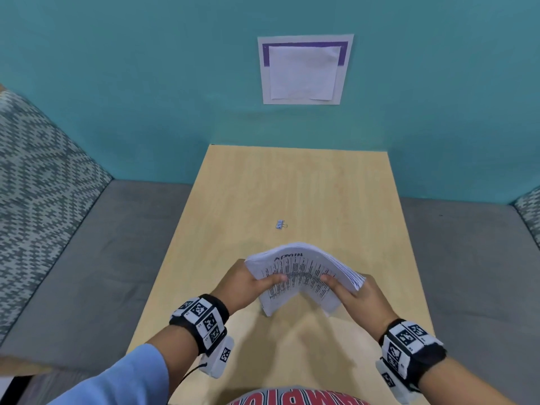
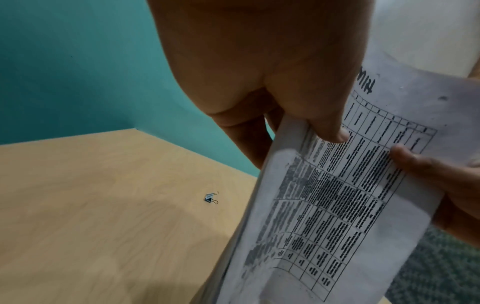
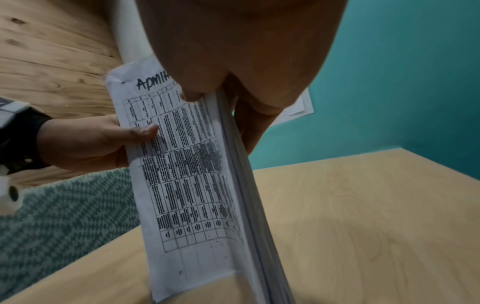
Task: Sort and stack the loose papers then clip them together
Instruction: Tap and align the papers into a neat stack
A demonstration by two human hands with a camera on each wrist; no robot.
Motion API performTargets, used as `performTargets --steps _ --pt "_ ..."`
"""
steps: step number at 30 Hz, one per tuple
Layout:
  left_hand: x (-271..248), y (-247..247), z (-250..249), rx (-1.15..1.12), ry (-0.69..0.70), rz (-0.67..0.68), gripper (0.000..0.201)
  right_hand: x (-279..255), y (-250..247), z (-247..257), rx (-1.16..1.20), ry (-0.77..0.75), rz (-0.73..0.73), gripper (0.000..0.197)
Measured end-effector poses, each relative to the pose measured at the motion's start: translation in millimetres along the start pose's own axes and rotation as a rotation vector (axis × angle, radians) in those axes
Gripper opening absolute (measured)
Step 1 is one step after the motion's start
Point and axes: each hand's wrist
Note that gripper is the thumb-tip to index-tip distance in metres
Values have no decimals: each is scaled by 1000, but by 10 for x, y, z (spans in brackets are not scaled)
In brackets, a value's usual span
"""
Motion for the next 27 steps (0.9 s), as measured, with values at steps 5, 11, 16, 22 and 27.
performTargets --steps 5,11,16,22,27 --pt "25 -29 -32 -1 -11 -55 41 21 -67 102 -14 -22 6 29" --pt "-25 -229 -211 -223 212 -148 15 11 -120 127 64 -81 49 24" --pt "19 -413 -287 -292 240 -226 15 130 51 -108 48 24 114 88" --pt "-145 -652 -356 -220 234 -273 16 217 175 171 158 25 276 32" --pt "-526 -972 -441 101 340 -347 8 851 237 -18 -185 154 635 17"
Point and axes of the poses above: each hand's wrist, its own x-axis towards the middle knuckle, its own y-axis out of the palm, z = x × y, and after that the axes turned 13 degrees about -x, right-handed
